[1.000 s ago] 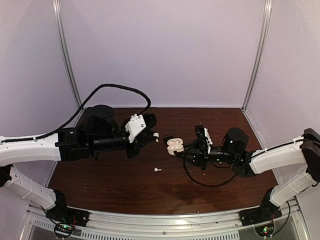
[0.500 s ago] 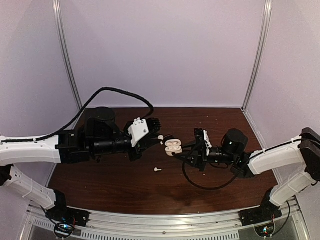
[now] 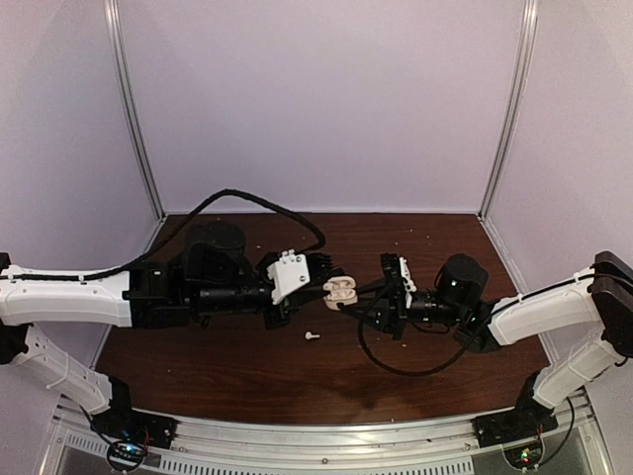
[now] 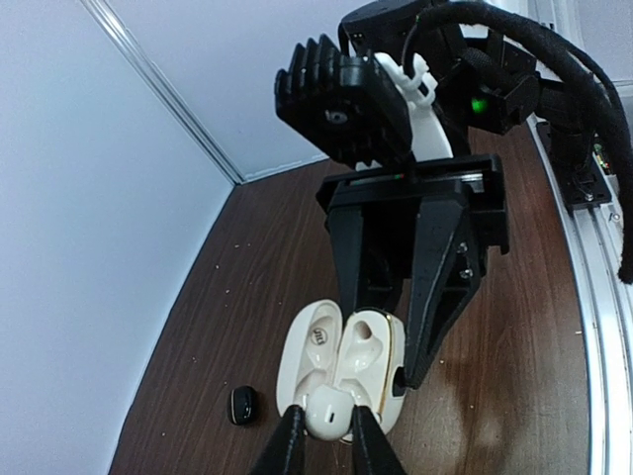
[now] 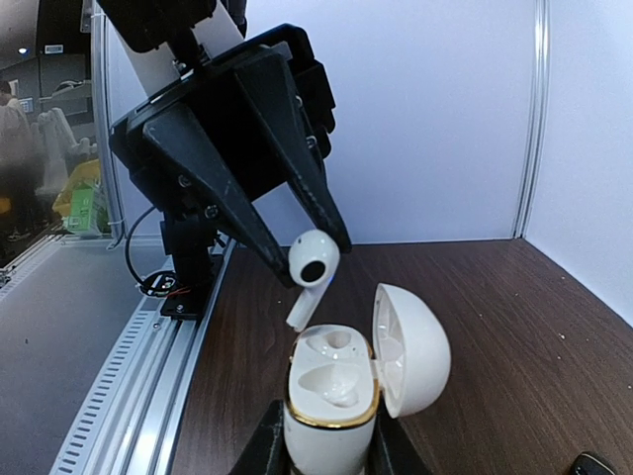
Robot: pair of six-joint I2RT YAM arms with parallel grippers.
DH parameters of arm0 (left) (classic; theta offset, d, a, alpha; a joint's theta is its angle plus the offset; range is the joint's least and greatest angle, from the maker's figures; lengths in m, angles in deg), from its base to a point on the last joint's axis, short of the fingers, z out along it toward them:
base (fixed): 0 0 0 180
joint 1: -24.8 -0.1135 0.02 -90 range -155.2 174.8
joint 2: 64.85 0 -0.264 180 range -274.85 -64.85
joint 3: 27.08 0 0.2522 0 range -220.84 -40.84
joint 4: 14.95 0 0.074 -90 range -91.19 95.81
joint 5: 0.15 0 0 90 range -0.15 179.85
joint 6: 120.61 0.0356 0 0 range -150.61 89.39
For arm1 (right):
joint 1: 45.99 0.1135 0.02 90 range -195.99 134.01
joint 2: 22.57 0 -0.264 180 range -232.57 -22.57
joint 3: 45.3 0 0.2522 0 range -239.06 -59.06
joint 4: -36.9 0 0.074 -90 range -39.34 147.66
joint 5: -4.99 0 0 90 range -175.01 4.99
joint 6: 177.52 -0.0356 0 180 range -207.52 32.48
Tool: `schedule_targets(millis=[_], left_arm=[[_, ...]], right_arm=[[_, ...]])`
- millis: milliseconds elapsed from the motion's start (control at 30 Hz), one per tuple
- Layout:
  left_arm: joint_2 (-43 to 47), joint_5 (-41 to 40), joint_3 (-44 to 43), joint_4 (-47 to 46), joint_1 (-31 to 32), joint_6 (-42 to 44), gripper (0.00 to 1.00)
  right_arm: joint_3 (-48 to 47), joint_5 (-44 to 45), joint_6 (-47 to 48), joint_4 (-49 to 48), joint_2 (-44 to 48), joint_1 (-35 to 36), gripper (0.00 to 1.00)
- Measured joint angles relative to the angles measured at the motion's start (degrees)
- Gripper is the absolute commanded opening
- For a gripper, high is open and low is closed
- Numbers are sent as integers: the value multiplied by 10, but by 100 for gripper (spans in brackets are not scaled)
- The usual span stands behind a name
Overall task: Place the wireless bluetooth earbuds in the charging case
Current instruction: Place the left earbud in the left side groove of the charging case.
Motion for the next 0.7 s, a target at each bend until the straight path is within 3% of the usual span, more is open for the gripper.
schedule_targets(millis=[700], left_arm=[[-16,-26,-2,0,1,28,17]], right_arm=[[-2,-20,-25,5,-1,0,0]])
